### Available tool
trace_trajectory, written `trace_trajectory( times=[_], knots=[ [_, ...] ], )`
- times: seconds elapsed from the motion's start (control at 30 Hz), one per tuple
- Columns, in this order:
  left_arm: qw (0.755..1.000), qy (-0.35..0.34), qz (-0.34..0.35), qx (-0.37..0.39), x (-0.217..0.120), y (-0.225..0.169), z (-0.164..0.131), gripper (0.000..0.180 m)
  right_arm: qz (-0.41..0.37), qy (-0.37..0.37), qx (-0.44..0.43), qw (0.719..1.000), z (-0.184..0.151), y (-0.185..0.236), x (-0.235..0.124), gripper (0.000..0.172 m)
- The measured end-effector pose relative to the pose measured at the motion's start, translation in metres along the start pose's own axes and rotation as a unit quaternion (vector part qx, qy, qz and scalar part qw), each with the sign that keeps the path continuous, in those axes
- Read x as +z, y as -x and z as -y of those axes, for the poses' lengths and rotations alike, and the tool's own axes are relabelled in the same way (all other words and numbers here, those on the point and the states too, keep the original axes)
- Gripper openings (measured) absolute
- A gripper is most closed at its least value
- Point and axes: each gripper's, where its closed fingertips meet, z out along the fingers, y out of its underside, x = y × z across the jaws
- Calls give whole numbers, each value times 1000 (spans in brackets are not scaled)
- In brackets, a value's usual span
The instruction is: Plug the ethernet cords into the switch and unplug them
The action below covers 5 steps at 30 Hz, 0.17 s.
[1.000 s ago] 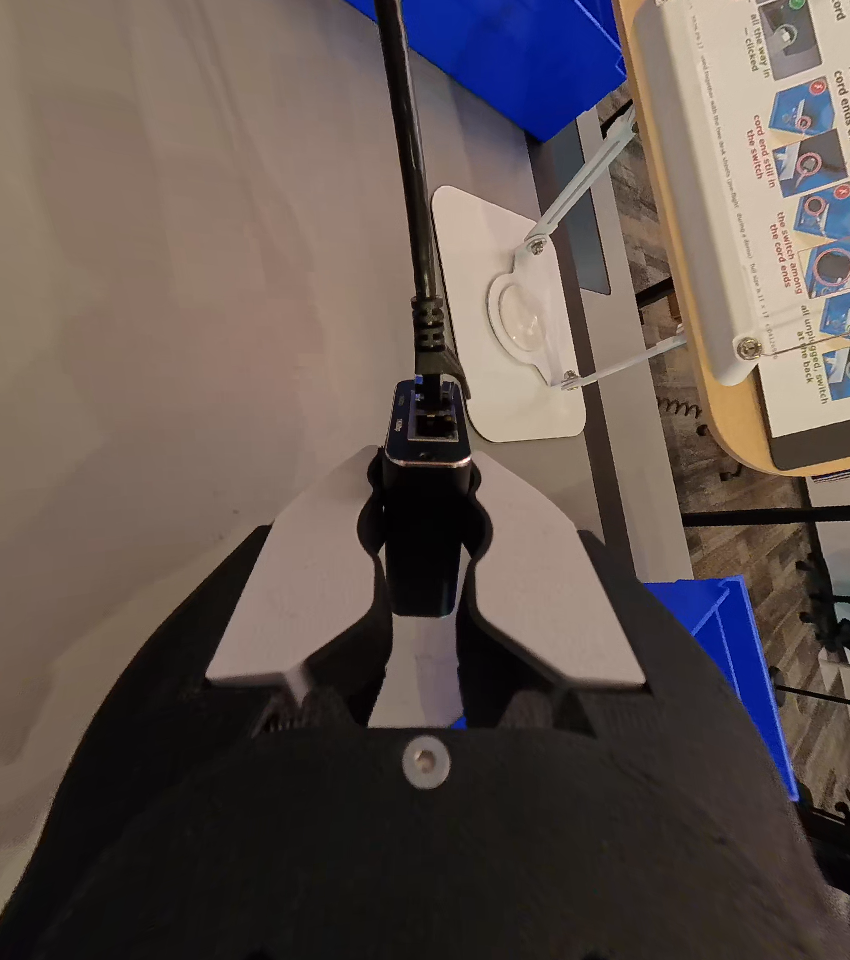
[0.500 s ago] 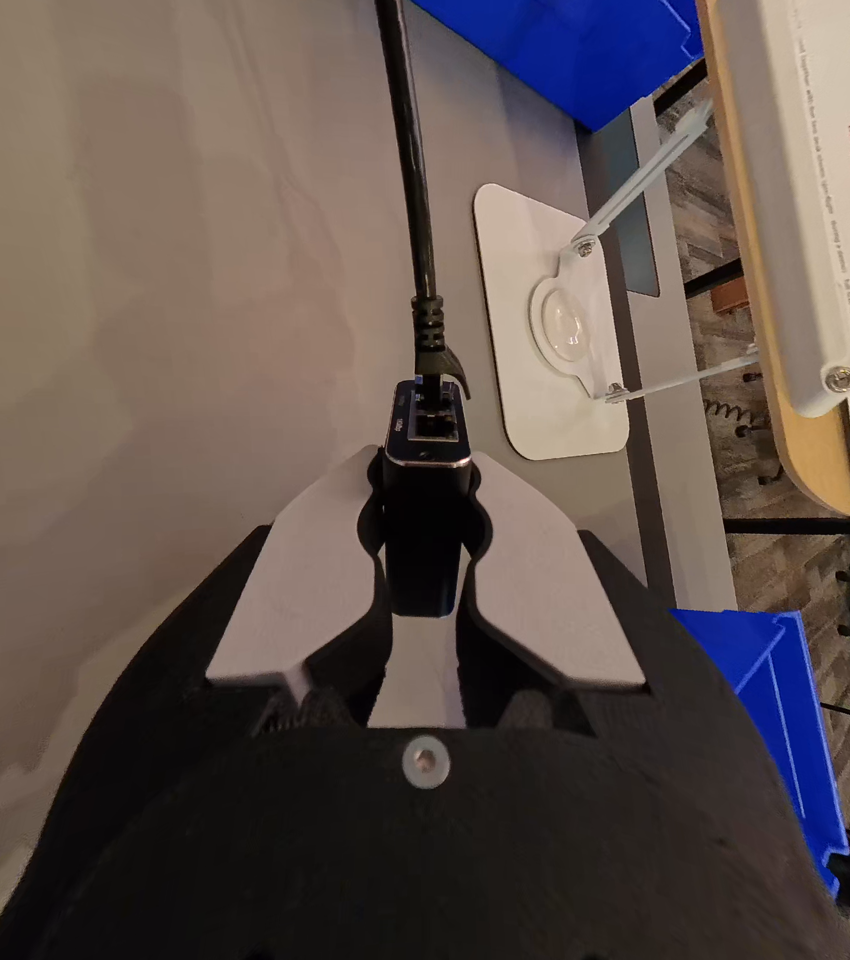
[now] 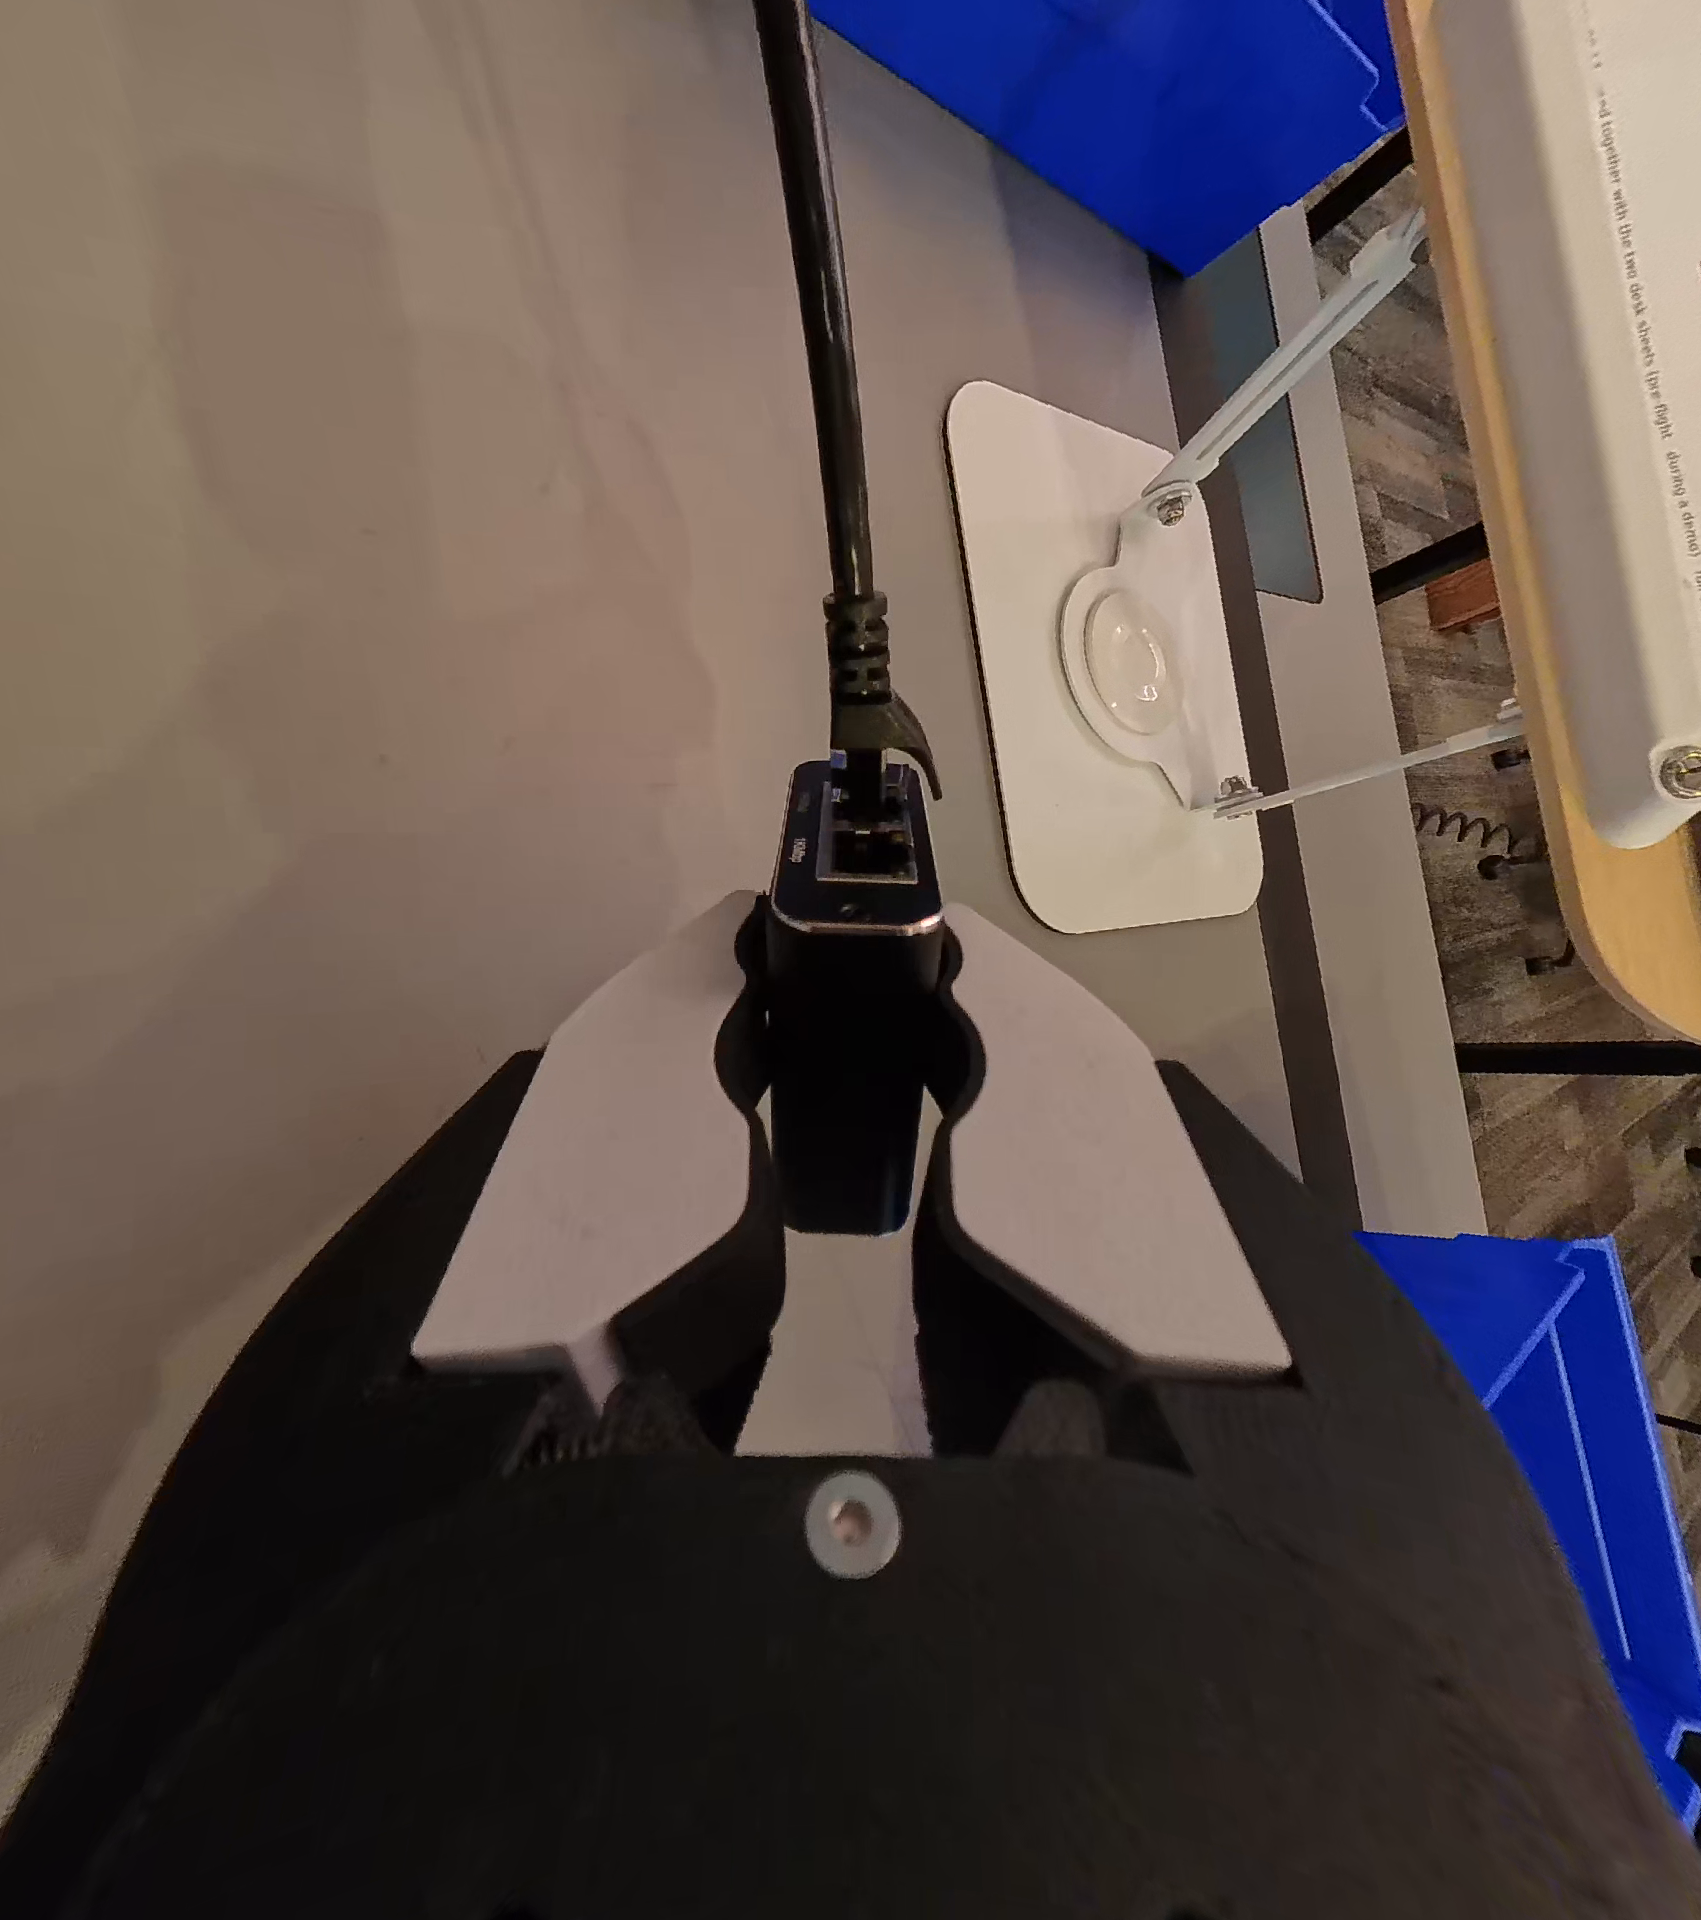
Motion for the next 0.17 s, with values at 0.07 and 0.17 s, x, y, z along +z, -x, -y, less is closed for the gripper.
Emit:
trace_trajectory(
  times=[0.07,0.17],
  knots=[
    [999,-1,-16,-33,-4,-1,0,11,-3,-2,-1,1000,1,-1,-1,27],
    [996,-40,-21,-81,-28,5,13,10,-11,-6,-5,1000,3,-3,-5,27]
  ],
)
